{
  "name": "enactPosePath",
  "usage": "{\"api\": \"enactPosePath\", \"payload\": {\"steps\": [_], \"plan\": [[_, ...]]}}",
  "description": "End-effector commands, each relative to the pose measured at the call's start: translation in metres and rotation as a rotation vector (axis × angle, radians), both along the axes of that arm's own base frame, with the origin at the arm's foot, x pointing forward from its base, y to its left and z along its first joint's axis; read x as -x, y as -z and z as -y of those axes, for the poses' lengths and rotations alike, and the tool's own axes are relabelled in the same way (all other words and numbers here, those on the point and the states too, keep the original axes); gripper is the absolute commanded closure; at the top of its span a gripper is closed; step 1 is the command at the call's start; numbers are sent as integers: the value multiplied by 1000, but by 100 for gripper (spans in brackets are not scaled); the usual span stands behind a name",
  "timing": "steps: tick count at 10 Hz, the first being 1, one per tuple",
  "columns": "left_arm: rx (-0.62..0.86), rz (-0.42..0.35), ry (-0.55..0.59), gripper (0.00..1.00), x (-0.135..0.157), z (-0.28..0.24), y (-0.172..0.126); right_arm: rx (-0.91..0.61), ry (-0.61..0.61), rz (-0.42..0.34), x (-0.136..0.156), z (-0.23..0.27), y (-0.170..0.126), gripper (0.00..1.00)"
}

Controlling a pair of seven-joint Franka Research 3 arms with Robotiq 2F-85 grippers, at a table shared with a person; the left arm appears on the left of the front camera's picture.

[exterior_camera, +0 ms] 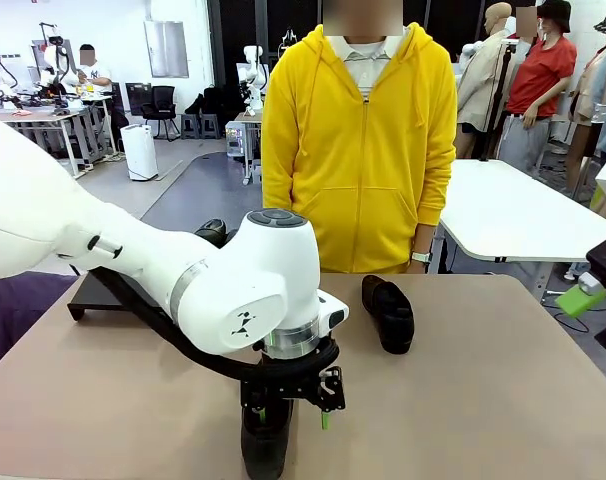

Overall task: Organize the shoes by placing them on the stand.
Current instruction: Place the Shoe from the middle of the table onto the Shoes Stand.

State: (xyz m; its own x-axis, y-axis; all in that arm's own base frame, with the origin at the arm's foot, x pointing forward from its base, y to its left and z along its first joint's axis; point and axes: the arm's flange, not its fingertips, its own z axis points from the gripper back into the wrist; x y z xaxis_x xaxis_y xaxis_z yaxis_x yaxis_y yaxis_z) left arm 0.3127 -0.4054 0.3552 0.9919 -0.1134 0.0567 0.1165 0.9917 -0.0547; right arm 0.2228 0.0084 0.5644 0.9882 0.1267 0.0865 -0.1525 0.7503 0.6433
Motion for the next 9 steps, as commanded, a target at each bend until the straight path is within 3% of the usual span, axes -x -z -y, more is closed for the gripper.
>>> {"api": "enactPosePath", "payload": {"steps": [1, 9], "plan": [[-22, 46, -29, 100, -3, 3, 0, -1, -8, 4, -1, 2, -4, 0], [-27, 95, -9, 100, -5, 0, -1, -1, -8, 4, -1, 2, -4, 0]]}}
